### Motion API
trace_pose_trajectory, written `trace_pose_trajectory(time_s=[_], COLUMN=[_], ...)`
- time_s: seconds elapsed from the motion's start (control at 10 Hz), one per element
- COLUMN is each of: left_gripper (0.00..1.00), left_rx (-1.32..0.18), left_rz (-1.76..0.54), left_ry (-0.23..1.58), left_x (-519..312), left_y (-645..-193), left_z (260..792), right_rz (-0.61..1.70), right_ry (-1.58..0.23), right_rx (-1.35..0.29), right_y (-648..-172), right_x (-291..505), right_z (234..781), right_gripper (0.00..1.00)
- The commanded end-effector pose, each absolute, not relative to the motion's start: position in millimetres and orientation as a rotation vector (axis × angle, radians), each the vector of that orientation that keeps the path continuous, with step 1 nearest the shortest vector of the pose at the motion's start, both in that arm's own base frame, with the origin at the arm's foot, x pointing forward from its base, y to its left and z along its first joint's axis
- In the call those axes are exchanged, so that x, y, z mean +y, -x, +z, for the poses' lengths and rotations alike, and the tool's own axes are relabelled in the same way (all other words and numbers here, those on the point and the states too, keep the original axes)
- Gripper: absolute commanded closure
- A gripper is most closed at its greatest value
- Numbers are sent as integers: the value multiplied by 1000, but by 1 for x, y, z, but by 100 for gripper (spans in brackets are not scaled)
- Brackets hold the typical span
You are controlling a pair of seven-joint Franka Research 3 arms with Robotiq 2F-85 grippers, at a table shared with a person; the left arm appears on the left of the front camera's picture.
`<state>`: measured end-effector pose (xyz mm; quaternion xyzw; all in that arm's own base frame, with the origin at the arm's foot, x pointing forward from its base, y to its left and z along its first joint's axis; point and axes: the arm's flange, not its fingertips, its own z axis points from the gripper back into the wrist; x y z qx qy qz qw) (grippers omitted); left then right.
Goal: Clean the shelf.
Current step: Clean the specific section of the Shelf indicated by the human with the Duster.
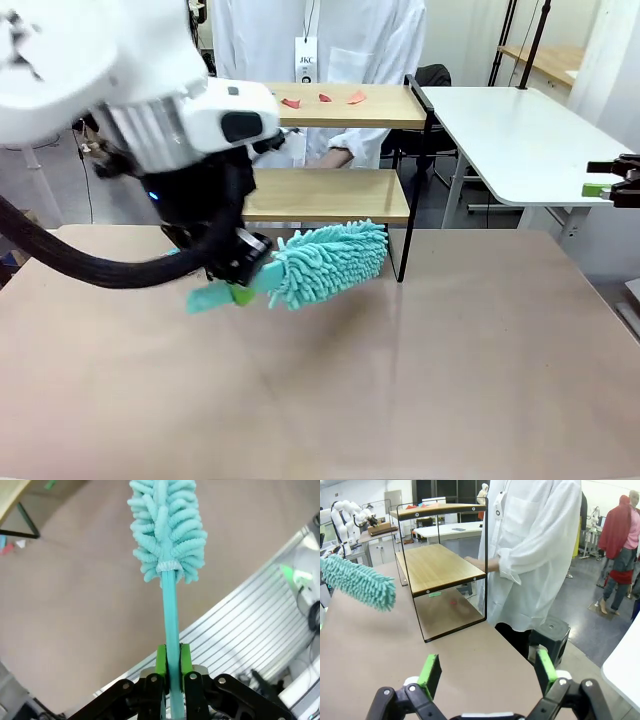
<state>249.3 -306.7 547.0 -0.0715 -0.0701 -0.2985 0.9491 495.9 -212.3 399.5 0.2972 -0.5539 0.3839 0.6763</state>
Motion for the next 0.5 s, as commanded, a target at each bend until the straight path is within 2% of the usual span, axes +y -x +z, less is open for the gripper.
trace_pose_trajectory(time_s=[0.0, 0.4], left_gripper=[87, 87], left_rx=[-161, -141], left_rz=[-573, -580], left_ry=[128, 146], left_x=[-319, -317], left_y=[-255, -249], left_z=[541, 538], right_rz=[865, 865], right_ry=[-668, -668], right_rx=[-1250, -1250], right_y=[-495, -495], right_x=[-210, -210], right_z=[402, 402], right_gripper=[0, 0])
